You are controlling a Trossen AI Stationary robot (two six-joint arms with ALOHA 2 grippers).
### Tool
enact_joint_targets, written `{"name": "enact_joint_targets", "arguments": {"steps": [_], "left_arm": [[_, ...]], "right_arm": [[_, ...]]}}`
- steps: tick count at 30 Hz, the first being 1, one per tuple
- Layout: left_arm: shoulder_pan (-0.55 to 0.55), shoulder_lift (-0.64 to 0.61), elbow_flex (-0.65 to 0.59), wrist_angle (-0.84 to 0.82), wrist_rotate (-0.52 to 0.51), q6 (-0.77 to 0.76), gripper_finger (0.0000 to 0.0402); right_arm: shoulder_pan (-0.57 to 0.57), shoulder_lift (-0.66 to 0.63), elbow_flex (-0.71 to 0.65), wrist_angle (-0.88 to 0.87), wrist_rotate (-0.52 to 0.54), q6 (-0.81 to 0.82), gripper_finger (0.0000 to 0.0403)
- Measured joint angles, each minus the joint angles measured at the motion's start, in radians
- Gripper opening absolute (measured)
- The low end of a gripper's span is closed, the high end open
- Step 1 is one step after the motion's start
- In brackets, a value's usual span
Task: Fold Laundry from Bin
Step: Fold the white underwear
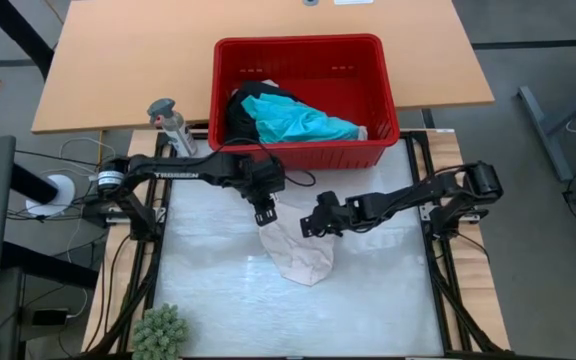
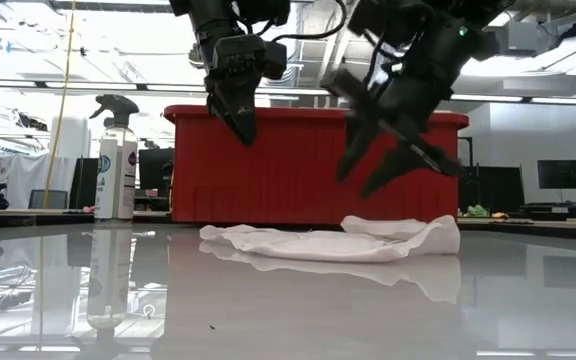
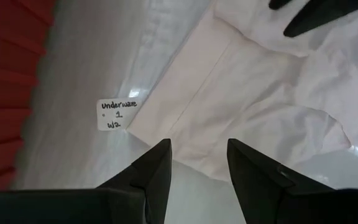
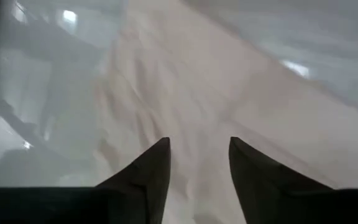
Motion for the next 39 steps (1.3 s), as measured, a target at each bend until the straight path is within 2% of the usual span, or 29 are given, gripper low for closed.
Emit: {"name": "enact_joint_targets", "arguments": {"steps": [3,6,10,14,18,24,28,32,39], "left_arm": [[-0.001,-0.083,-0.065,0.114,0.015,-0.052,0.0144],[0.008,-0.186,-0.193,0.290,0.050,-0.140,0.0144],[0.028,-0.285,-0.389,0.490,0.050,-0.301,0.0145],[0.032,-0.283,-0.547,0.642,0.054,-0.438,0.0154],[0.038,-0.239,-0.628,0.761,0.044,-0.548,0.0184],[0.066,-0.156,-0.645,0.733,-0.001,-0.597,0.0251],[0.083,-0.085,-0.632,0.745,-0.008,-0.629,0.0281],[0.083,-0.018,-0.606,0.732,-0.048,-0.635,0.0287],[0.080,0.013,-0.558,0.725,-0.061,-0.663,0.0284]], "right_arm": [[0.015,-0.062,0.000,-0.054,0.072,0.000,0.0202],[0.036,-0.118,0.001,-0.169,0.143,0.030,0.0203],[0.058,-0.160,0.000,-0.303,0.154,0.073,0.0203],[0.069,-0.167,0.000,-0.360,0.153,0.080,0.0203],[0.068,-0.166,0.000,-0.385,0.153,0.079,0.0203],[0.068,-0.171,0.000,-0.430,0.153,0.054,0.0203],[0.068,-0.171,0.000,-0.452,0.149,0.053,0.0203],[0.075,-0.171,0.000,-0.458,0.145,0.046,0.0203],[0.087,-0.171,0.000,-0.489,0.143,0.043,0.0203]]}}
